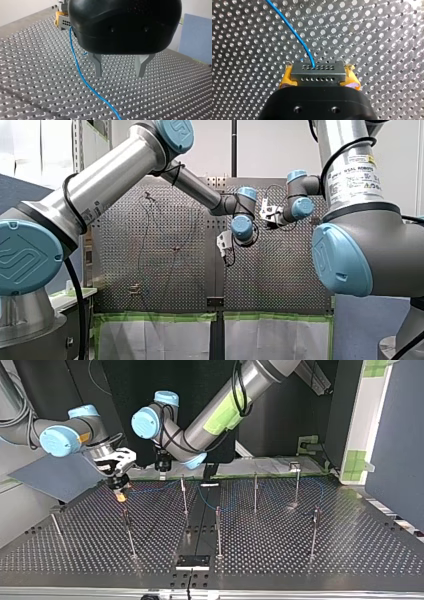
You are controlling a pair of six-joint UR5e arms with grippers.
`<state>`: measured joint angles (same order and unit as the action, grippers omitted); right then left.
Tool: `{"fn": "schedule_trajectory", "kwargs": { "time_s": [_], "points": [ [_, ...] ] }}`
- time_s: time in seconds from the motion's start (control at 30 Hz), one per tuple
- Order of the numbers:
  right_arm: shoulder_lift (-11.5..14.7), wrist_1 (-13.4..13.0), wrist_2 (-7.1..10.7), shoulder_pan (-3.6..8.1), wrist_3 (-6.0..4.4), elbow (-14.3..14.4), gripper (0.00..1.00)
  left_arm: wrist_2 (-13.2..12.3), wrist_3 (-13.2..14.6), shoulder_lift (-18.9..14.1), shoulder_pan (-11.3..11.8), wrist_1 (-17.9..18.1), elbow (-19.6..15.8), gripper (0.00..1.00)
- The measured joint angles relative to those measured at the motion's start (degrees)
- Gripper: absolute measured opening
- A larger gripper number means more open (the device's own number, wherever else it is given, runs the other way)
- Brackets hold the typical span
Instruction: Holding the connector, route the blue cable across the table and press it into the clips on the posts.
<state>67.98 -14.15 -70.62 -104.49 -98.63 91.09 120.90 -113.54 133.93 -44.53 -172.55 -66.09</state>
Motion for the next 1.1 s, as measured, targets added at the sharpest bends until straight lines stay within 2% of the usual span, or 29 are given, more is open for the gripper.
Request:
{"fn": "schedule_trajectory", "kwargs": {
  "time_s": [0.07,0.13,0.17,0.43,0.67,0.87,1.03,1.07,1.1],
  "points": [
    [0.0,0.0,0.01,-0.15,0.05,0.0,0.0,0.3,0.0,0.0,0.0,0.9,0.0,0.91],
    [0.0,0.1,0.06,-0.27,0.09,0.0,0.0,0.3,0.0,0.0,0.0,1.8,0.0,0.91],
    [-0.1,0.1,0.07,-0.31,0.11,0.0,0.0,0.3,-0.1,0.0,0.0,2.4,0.0,1.0],
    [-0.1,0.1,0.19,-0.64,0.3,0.0,0.0,-0.9,-1.3,0.0,1.0,6.4,1.6,1.0],
    [-0.1,0.1,1.06,-0.82,0.41,0.0,0.0,-3.9,-3.2,0.2,3.2,8.9,2.1,1.0],
    [-0.1,0.1,2.62,-0.91,0.35,0.0,0.0,-7.0,-4.5,0.7,5.1,8.7,2.8,1.0],
    [-0.1,0.1,3.83,-0.97,0.18,0.0,0.0,-9.6,-5.1,2.4,5.0,6.5,4.6,1.0],
    [-0.1,0.1,3.91,-0.99,0.15,0.0,0.0,-9.7,-5.3,2.6,4.8,5.9,4.9,0.91],
    [-0.1,0.1,3.98,-1.02,0.13,0.0,0.0,-9.6,-5.5,2.7,4.8,5.5,5.1,0.91]
  ]
}}
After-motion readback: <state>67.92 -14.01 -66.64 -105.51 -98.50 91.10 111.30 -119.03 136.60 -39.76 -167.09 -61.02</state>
